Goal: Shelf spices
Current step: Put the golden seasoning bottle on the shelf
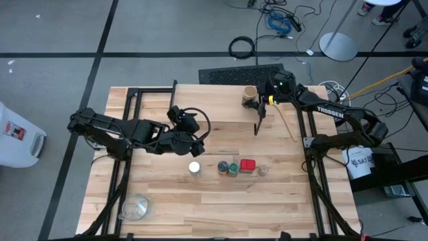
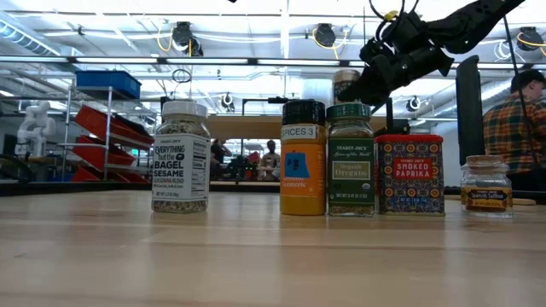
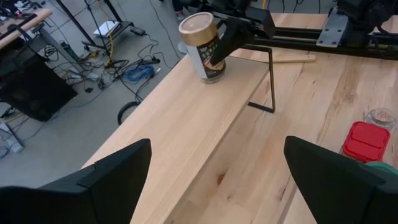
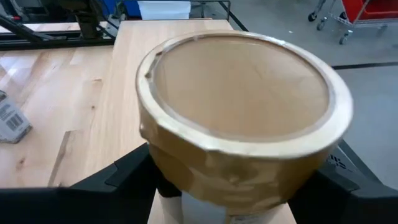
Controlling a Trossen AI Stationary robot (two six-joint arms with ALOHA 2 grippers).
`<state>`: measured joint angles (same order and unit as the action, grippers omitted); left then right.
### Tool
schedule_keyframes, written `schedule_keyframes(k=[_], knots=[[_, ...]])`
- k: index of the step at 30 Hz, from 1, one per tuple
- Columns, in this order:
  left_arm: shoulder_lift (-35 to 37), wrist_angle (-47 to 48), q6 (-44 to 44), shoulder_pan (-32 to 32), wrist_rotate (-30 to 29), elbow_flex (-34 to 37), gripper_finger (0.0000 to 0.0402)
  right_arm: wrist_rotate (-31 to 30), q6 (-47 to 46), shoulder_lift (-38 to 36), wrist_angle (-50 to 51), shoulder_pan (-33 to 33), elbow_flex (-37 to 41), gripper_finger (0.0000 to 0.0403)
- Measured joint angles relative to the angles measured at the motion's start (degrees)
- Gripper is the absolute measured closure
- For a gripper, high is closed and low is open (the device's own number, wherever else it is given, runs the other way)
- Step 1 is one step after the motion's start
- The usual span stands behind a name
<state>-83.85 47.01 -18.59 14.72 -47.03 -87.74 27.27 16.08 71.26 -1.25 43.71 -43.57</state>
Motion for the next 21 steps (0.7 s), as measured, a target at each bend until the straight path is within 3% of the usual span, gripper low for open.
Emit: schedule_keyframes(k=[21], knots=[[-0.02,0.01,1.01,0.00,0.00,0.00,0.0025,-0.44,0.07,-4.76,7.35,1.37,0.15,0.0124]])
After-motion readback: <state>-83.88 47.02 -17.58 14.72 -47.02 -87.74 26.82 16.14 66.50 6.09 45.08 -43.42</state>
